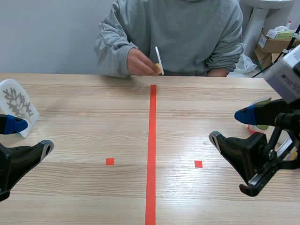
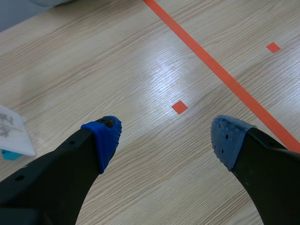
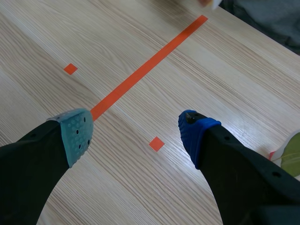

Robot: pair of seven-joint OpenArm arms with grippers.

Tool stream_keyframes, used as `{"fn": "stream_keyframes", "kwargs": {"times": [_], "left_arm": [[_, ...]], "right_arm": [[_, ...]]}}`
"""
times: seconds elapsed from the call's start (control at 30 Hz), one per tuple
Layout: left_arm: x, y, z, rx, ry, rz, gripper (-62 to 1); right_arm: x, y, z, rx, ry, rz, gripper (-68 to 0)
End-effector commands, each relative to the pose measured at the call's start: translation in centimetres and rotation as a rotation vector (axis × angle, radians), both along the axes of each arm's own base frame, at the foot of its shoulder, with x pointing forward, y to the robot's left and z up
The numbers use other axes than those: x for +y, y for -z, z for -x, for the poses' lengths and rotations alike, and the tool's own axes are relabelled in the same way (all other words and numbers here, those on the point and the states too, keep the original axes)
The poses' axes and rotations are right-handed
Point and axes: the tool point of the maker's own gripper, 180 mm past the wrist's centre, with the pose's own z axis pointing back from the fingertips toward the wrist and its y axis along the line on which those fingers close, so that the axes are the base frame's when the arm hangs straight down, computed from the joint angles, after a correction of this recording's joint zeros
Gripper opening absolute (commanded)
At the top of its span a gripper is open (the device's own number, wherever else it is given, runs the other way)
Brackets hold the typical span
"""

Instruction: Do the leaf sorting experiment

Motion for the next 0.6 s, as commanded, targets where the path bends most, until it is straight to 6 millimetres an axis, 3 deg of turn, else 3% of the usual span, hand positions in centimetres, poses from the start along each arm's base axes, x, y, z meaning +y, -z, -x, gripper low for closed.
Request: {"fn": "stream_keyframes", "kwargs": {"times": [0.0, 0.27, 0.57], "left_arm": [[-0.4, -0.6, -0.1, -0.018, 0.005, 0.022, -18.1], [-0.5, -0.6, -0.1, -0.019, 0.005, 0.026, -18.1], [-0.8, -1.1, -0.2, -0.025, 0.003, 0.068, -18.1]], "right_arm": [[0.1, -0.6, -0.3, -0.022, -0.011, -0.015, -29.0], [1.4, -1.6, 0.3, -0.053, -0.083, -0.074, -29.0], [1.3, -0.6, 0.7, -0.022, -0.097, -0.080, -29.0]]}}
